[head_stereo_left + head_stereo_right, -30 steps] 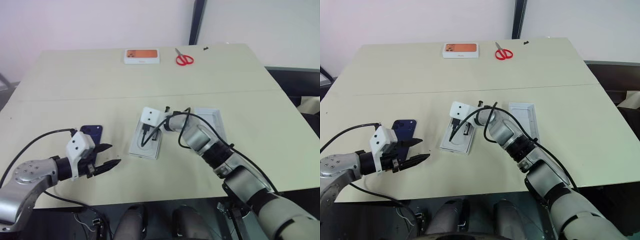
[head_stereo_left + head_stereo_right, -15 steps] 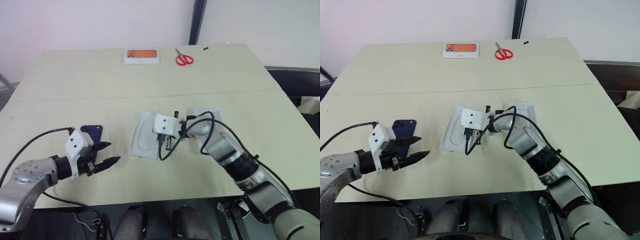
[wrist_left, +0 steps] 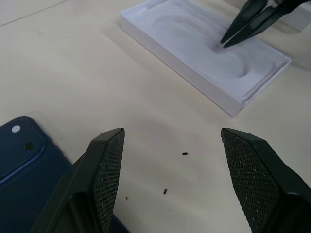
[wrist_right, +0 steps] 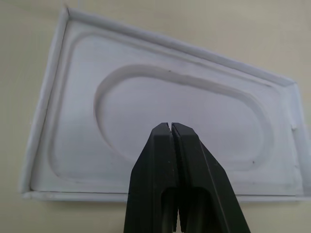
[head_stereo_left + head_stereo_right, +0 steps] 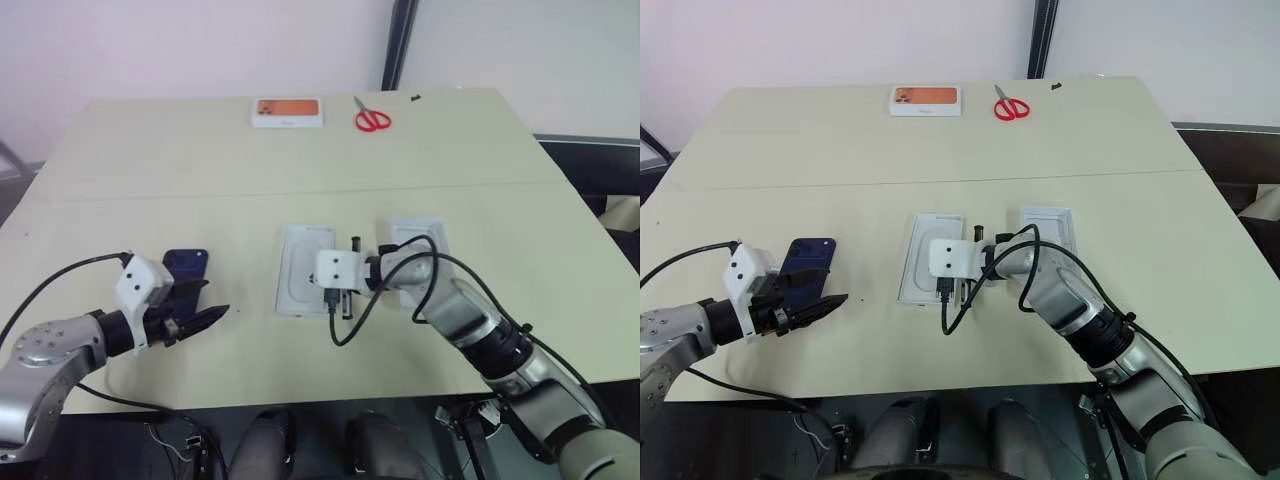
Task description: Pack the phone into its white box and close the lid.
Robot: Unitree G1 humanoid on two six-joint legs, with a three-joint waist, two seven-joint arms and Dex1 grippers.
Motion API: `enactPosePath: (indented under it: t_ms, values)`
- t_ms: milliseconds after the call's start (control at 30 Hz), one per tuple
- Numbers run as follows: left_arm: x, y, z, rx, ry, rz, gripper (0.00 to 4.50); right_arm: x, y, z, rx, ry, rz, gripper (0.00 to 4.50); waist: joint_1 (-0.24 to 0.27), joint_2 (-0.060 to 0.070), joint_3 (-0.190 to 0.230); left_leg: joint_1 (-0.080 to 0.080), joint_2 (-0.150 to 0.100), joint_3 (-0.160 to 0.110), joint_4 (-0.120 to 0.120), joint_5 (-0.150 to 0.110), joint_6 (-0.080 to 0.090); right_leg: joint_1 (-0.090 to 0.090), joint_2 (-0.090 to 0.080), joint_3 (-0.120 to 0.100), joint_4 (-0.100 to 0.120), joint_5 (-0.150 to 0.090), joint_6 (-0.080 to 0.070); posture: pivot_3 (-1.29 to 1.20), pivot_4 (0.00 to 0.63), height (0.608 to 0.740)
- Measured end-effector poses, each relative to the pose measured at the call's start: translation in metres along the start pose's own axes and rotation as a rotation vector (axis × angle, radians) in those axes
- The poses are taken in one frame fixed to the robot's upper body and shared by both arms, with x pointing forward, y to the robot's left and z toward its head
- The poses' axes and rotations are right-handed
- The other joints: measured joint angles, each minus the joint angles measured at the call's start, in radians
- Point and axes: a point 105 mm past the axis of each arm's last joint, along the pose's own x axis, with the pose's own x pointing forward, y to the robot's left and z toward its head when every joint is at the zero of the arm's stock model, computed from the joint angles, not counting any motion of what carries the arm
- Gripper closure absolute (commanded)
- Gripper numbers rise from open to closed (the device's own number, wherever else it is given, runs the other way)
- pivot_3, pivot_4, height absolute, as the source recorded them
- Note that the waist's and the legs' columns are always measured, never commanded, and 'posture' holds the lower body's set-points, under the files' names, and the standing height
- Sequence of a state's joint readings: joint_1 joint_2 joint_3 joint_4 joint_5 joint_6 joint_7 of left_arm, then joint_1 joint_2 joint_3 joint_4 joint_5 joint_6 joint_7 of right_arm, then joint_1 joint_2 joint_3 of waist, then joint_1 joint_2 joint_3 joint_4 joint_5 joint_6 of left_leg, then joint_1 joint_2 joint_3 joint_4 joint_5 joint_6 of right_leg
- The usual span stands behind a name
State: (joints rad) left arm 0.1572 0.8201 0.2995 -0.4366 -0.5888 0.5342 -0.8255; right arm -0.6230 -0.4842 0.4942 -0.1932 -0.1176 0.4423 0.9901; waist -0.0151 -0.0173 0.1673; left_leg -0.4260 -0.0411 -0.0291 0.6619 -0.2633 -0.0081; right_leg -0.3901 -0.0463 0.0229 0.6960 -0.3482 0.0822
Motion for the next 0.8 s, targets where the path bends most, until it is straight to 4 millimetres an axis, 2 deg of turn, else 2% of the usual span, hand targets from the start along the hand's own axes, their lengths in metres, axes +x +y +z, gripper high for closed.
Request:
enactPosePath:
  t_ms: [33,100,167,367,533,633,767,800]
  values:
    - [-0.001,-0.002,-0.001,-0.002,0.003,-0.004,1.19,-0.006,0.006,0.008,0.006,-0.041,0.033,3.55,0.000,0.000,0.000,0.000,0.000,0.000,0.000,0.000,0.000,0.000,0.000,0.000,0.000,0.000,0.000,0.00,0.150,0.740]
    - [-0.001,-0.006,-0.004,-0.005,0.011,-0.019,1.19,-0.013,0.017,0.018,0.019,-0.090,0.089,2.54,-0.001,0.000,0.000,0.000,0.000,0.000,0.000,-0.001,0.001,0.001,0.000,0.000,-0.002,0.000,0.000,0.00,0.150,0.740]
    - [-0.002,-0.011,-0.004,0.008,0.015,-0.044,1.19,-0.015,0.024,0.017,0.050,-0.096,0.119,1.58,-0.001,0.000,0.000,0.000,0.000,0.000,0.000,-0.001,0.001,0.002,0.000,0.000,-0.002,0.000,0.000,0.00,0.150,0.740]
    - [-0.003,-0.018,-0.004,0.073,0.038,-0.100,1.19,-0.020,0.035,0.014,0.114,-0.093,0.194,1.58,0.001,0.000,0.000,0.000,0.000,0.000,0.000,-0.001,0.001,0.002,-0.001,0.000,-0.003,0.000,0.000,0.00,0.150,0.740]
    - [-0.003,-0.018,-0.008,0.087,0.050,-0.103,1.19,-0.015,0.037,0.009,0.144,-0.062,0.188,1.58,0.001,0.000,0.000,0.000,0.000,0.000,0.000,-0.001,0.001,0.002,-0.001,0.000,-0.003,0.000,0.000,0.00,0.150,0.740]
    - [-0.005,-0.019,-0.013,0.077,0.057,-0.106,1.19,-0.011,0.040,0.002,0.151,-0.034,0.188,2.39,0.001,0.000,0.000,0.000,0.000,0.000,0.000,-0.001,0.001,0.002,-0.001,0.000,-0.003,0.000,0.000,0.00,0.150,0.740]
    - [-0.007,-0.020,-0.018,0.060,0.057,-0.102,1.19,-0.007,0.043,-0.006,0.131,0.002,0.189,4.45,0.001,0.000,0.000,0.000,0.000,0.000,0.000,-0.001,0.001,0.002,-0.001,0.000,-0.004,0.000,0.000,0.00,0.150,0.740]
    - [-0.008,-0.019,-0.018,0.059,0.054,-0.100,1.19,-0.006,0.043,-0.008,0.129,0.008,0.187,4.45,0.001,0.000,0.000,0.000,0.000,0.000,0.000,-0.001,0.001,0.002,-0.001,0.000,-0.004,0.000,0.000,0.00,0.150,0.740]
